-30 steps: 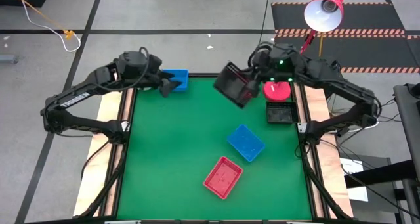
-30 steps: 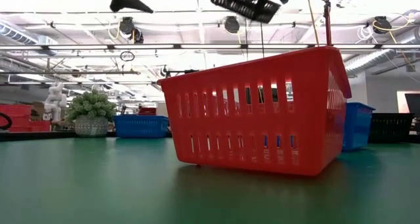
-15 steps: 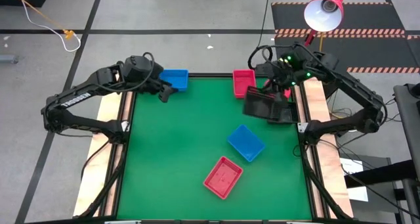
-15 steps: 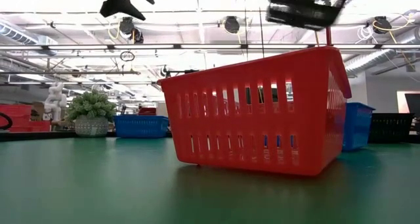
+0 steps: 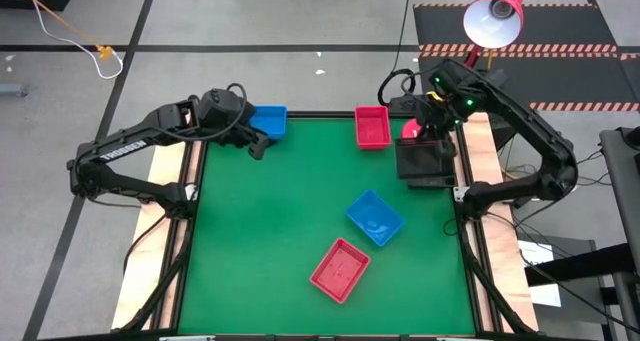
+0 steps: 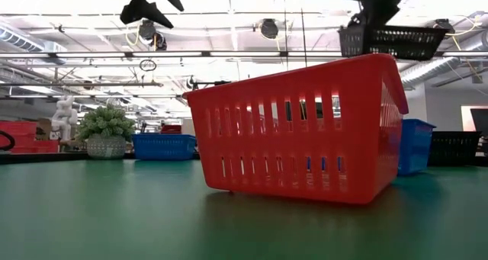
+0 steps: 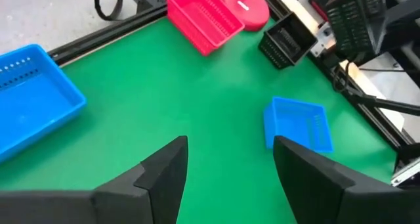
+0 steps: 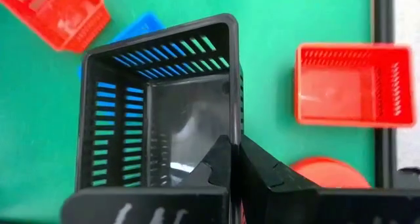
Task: Stack baskets by color
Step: Stack the left black bin on top of the stacked black bins
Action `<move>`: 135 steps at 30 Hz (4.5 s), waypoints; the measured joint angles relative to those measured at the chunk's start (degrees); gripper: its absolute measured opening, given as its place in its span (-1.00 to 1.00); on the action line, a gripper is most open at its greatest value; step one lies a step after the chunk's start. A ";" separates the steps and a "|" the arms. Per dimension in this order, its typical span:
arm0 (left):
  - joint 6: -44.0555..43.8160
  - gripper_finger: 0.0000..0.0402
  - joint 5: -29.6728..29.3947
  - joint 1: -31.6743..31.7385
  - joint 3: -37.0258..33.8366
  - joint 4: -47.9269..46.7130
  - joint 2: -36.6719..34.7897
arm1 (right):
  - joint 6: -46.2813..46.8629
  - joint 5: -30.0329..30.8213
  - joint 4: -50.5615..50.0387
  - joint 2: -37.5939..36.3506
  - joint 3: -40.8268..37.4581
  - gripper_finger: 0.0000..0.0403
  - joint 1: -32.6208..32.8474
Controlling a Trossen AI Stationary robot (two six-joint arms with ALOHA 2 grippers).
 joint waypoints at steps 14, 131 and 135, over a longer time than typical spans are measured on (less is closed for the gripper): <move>0.77 0.12 -0.43 -1.46 0.02 0.00 0.73 | -6.43 -0.12 -3.45 1.30 -9.94 -0.99 -6.32; 4.52 0.12 -0.45 -1.46 0.07 0.90 3.02 | 2.89 12.26 22.97 1.25 -30.73 -0.32 -15.91; 4.36 0.12 -0.42 -1.46 0.07 0.88 3.02 | 9.08 11.91 23.23 0.39 -30.73 -0.29 -15.88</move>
